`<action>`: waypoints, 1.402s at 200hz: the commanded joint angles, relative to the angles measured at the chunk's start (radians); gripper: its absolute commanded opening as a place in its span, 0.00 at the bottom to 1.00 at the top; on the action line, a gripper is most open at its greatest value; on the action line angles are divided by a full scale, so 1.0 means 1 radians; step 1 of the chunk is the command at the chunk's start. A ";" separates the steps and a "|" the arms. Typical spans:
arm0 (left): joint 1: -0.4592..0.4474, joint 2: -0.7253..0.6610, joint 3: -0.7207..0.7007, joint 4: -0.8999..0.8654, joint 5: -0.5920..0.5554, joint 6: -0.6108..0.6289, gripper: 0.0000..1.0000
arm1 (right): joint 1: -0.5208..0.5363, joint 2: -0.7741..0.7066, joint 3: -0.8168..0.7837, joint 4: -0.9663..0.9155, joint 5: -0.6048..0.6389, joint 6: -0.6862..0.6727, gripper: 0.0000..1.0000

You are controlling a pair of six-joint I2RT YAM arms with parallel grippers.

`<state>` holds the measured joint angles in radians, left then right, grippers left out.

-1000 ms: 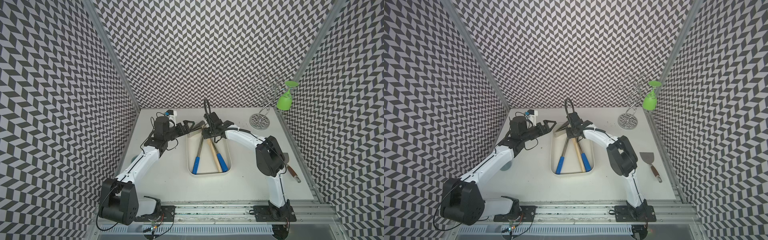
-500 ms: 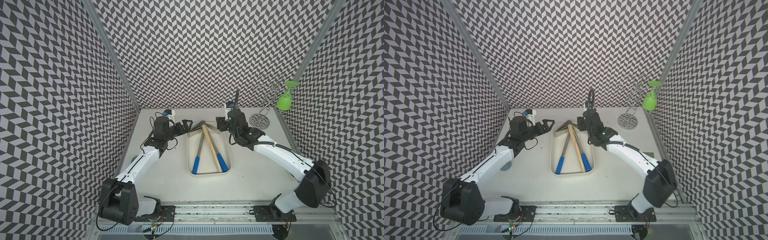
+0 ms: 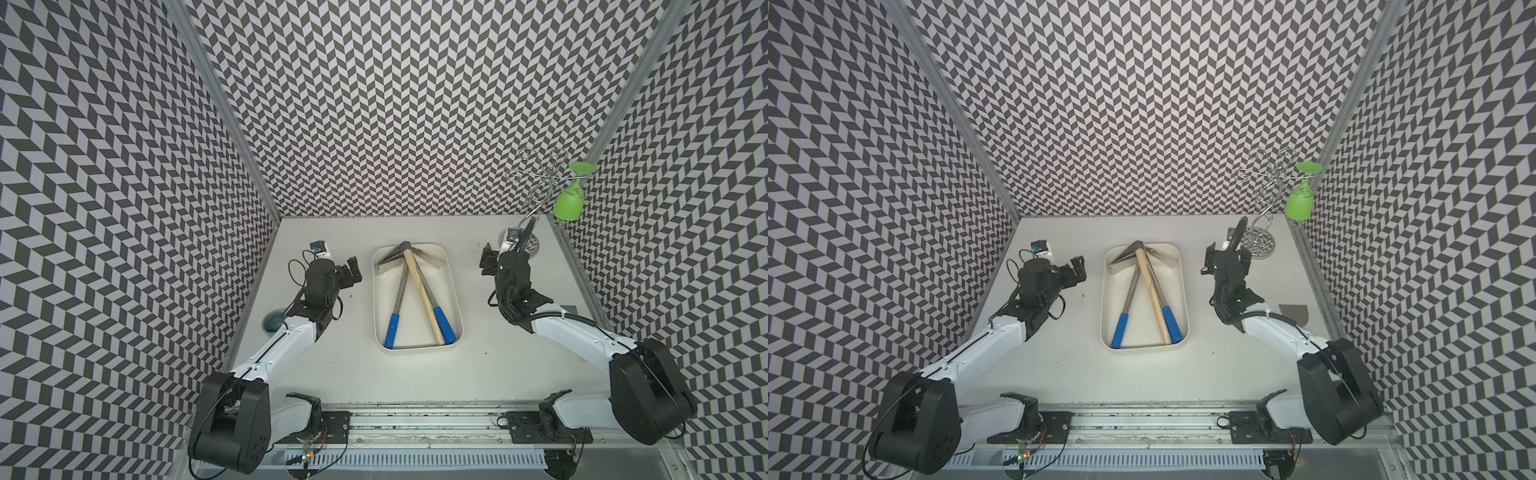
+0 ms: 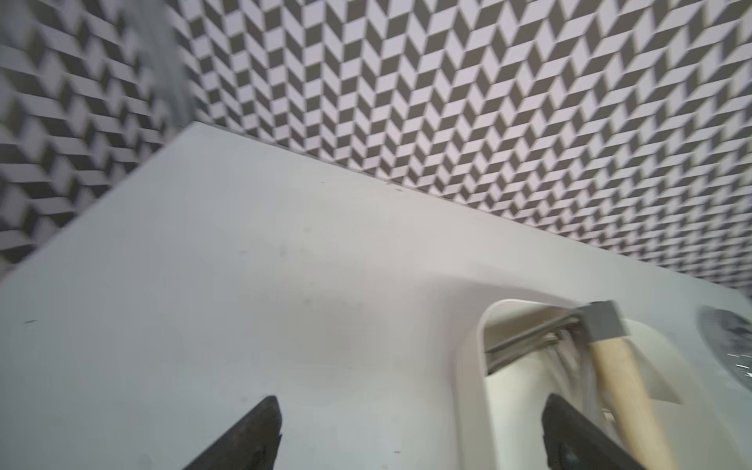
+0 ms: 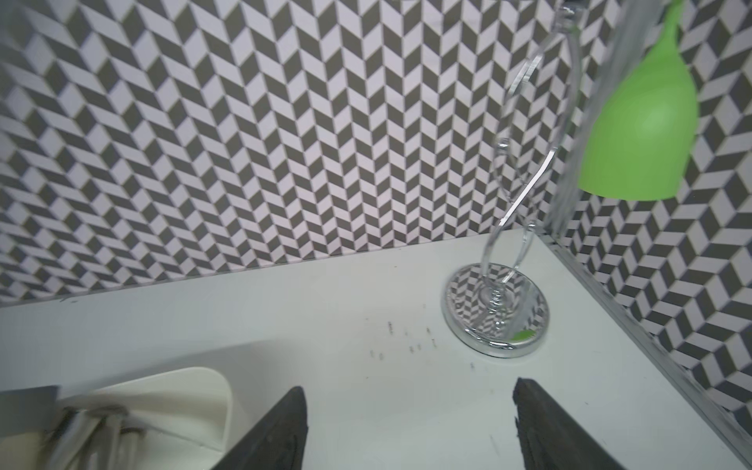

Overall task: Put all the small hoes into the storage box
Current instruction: Reset both arms

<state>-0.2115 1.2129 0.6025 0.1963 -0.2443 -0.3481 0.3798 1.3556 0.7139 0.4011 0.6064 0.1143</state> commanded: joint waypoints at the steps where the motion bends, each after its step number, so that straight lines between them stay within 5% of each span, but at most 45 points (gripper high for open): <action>1: 0.029 -0.022 -0.085 0.154 -0.231 0.077 1.00 | -0.071 -0.031 -0.070 0.212 0.043 0.004 0.81; 63: 0.077 0.011 -0.187 0.373 -0.318 0.127 1.00 | -0.127 0.200 -0.123 0.524 0.067 -0.005 0.93; 116: 0.116 0.049 -0.311 0.540 -0.331 0.156 1.00 | -0.141 0.113 -0.205 0.393 0.007 -0.120 0.93; 157: 0.136 0.136 -0.284 0.630 -0.253 0.183 1.00 | -0.176 0.180 -0.289 0.577 -0.025 -0.114 0.93; 213: 0.238 0.275 -0.242 0.785 -0.067 0.173 0.99 | -0.318 0.142 -0.407 0.722 -0.318 -0.043 0.93; 219: 0.236 0.272 -0.230 0.759 -0.067 0.172 1.00 | -0.320 0.147 -0.403 0.716 -0.341 -0.051 1.00; 253: 0.232 0.283 -0.243 0.802 -0.010 0.211 1.00 | -0.323 0.208 -0.483 0.950 -0.369 -0.080 0.99; 280: 0.151 0.334 -0.222 0.838 -0.015 0.326 1.00 | -0.322 0.209 -0.484 0.958 -0.373 -0.086 0.99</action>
<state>0.0025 1.5074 0.3683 0.9558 -0.2935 -0.1329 0.0559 1.5566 0.2344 1.1908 0.2672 0.0444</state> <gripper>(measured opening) 0.997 0.992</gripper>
